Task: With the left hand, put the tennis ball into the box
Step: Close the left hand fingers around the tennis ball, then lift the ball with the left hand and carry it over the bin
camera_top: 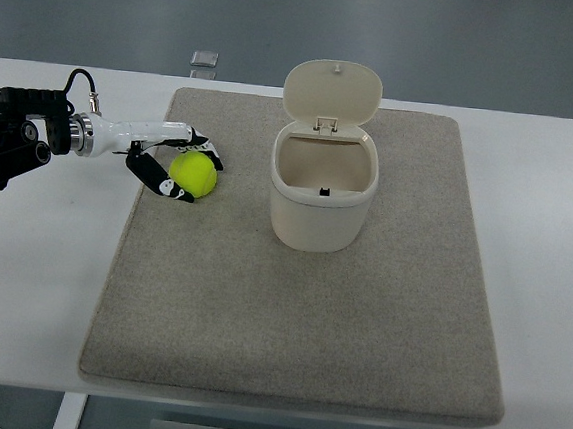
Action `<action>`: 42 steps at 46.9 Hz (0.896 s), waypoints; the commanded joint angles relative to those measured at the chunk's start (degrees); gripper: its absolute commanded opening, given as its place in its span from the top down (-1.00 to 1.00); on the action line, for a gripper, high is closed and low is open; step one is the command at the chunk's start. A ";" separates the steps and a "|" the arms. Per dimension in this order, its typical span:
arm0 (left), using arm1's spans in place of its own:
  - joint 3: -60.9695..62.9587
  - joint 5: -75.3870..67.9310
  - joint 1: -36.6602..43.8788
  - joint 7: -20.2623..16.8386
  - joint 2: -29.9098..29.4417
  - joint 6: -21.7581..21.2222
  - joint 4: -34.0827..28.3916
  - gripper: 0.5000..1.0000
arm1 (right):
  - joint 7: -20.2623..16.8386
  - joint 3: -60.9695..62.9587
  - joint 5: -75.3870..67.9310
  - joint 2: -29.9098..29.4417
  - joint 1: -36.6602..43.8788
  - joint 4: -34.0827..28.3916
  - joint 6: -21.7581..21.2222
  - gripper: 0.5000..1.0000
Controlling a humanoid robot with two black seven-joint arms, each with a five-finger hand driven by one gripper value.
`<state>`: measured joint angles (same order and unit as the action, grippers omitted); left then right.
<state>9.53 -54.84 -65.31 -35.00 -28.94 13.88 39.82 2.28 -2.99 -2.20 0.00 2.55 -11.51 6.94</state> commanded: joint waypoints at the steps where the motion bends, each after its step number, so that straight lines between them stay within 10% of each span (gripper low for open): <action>1: -0.04 0.08 -0.08 0.00 0.12 -0.25 -0.01 0.71 | 0.00 0.00 0.00 0.00 0.00 0.00 0.00 -0.60; 4: -0.04 0.08 0.01 0.00 0.12 -0.34 -0.01 1.00 | 0.00 0.00 0.00 0.00 0.00 0.00 0.00 -0.60; 42: -2.41 18.62 -2.45 0.00 3.19 -1.92 -4.31 1.00 | 0.00 0.00 0.00 0.00 0.00 0.00 0.00 -0.60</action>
<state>7.76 -38.63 -67.58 -35.00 -27.08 12.69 37.15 2.29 -2.99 -2.20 0.00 2.55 -11.51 6.94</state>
